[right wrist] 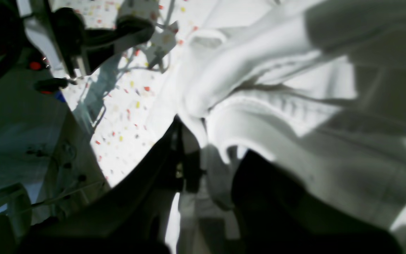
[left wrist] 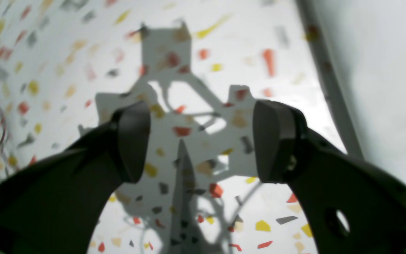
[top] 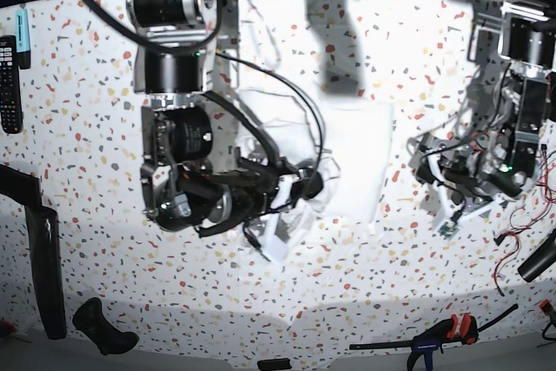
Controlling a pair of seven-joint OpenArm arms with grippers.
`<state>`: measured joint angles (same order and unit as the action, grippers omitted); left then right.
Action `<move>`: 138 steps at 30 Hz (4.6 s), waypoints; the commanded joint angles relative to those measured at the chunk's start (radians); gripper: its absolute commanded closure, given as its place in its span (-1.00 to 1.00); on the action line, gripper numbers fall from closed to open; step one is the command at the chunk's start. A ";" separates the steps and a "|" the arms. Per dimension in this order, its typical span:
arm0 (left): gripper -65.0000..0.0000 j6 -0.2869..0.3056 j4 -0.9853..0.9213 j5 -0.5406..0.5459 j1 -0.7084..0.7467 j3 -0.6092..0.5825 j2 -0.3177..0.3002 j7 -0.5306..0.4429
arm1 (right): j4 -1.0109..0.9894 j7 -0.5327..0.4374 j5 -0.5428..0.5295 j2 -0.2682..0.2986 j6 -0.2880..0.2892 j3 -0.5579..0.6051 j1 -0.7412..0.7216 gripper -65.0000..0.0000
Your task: Fold the T-shirt properly
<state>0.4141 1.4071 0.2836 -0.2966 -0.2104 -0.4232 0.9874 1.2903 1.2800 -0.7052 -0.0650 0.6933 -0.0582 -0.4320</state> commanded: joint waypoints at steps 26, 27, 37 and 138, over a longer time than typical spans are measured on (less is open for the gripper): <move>-0.34 -0.010 0.015 0.151 -0.025 0.006 -0.113 -0.016 | 0.018 -0.016 -0.342 -0.092 0.005 0.089 -0.031 -0.02; -0.34 -0.011 0.015 0.152 -0.024 0.006 -0.126 -0.016 | 0.018 -0.017 -0.332 -0.092 0.005 0.089 -0.031 -0.02; -0.34 -0.011 0.015 0.156 -0.024 0.006 -0.192 -0.015 | 0.018 -0.013 -0.137 -0.092 -0.006 0.091 -0.037 -0.01; -0.34 0.233 0.041 0.081 0.128 0.150 0.220 -0.167 | 0.420 -0.269 0.021 0.193 0.005 0.075 0.565 -0.01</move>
<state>0.6510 1.4330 0.3408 -0.1425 -0.0647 -0.1970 0.8463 1.6913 1.0229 -0.6590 0.1276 0.6895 0.0196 0.1394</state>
